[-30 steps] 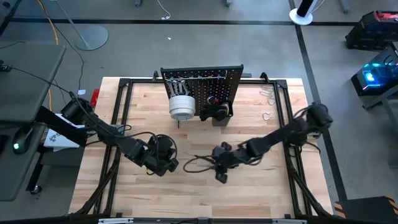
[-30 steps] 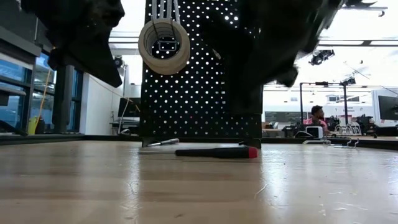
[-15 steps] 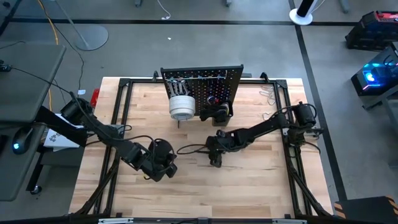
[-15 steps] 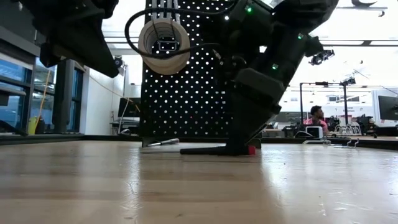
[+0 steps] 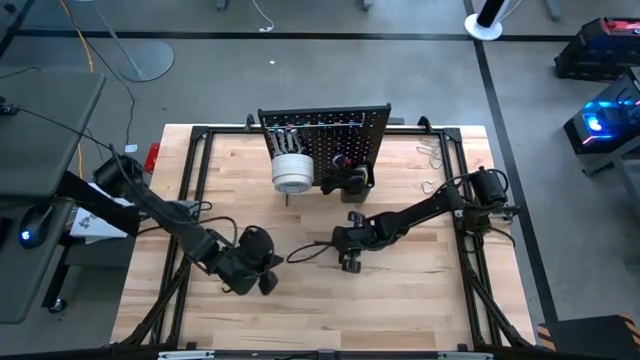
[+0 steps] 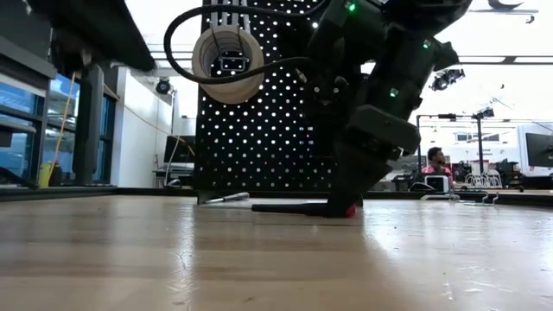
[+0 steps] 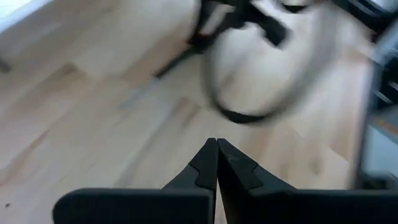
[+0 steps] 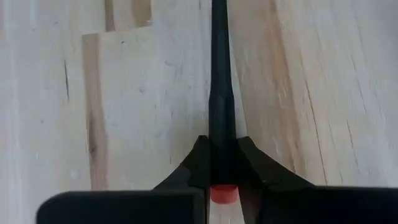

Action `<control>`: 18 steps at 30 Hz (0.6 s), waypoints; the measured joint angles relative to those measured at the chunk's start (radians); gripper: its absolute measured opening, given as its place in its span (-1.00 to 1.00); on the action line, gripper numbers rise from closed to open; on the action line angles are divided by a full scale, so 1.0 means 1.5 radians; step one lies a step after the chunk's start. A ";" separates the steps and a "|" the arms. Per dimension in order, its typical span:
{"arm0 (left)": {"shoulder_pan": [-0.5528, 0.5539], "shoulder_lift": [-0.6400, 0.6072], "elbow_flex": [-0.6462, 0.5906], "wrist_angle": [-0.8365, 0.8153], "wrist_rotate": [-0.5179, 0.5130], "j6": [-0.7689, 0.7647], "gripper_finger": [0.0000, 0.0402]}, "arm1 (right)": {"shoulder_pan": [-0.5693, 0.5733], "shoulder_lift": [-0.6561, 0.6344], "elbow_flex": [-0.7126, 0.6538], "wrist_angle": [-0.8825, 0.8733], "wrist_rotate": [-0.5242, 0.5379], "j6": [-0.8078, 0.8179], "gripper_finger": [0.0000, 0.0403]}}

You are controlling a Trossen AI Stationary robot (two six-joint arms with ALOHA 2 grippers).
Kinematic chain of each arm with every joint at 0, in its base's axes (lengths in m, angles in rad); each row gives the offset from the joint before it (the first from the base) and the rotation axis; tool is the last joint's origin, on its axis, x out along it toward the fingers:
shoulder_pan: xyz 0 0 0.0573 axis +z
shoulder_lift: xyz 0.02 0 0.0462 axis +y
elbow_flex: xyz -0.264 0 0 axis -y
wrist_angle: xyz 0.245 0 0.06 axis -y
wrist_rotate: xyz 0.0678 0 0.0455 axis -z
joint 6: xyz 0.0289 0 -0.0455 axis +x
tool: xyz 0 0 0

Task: Hang tools onto peg board
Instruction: Hang the screw tool onto the pegboard

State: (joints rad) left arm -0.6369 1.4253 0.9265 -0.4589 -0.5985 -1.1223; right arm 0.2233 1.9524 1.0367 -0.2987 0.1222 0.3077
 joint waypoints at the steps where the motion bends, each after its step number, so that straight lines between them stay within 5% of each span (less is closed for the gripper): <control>1: -0.002 -0.012 0.004 0.000 0.012 0.026 -1.00 | 0.007 -0.007 0.001 -0.007 0.007 0.014 -0.84; 6: 0.006 -0.077 0.044 0.004 0.034 0.184 -1.00 | 0.040 -0.085 0.020 -0.147 -0.011 0.045 -0.84; 11: 0.038 -0.115 0.089 0.016 -0.006 0.235 -0.90 | 0.085 -0.203 0.073 -0.235 -0.026 0.071 -0.84; 18: 0.110 -0.096 0.186 0.024 0.119 0.422 -0.43 | 0.136 -0.291 0.215 -0.495 -0.115 0.001 -0.84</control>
State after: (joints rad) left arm -0.4718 1.2815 1.2053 -0.4235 -0.4195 -0.4899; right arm 0.4266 1.5164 1.3585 -1.0412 -0.0499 0.3097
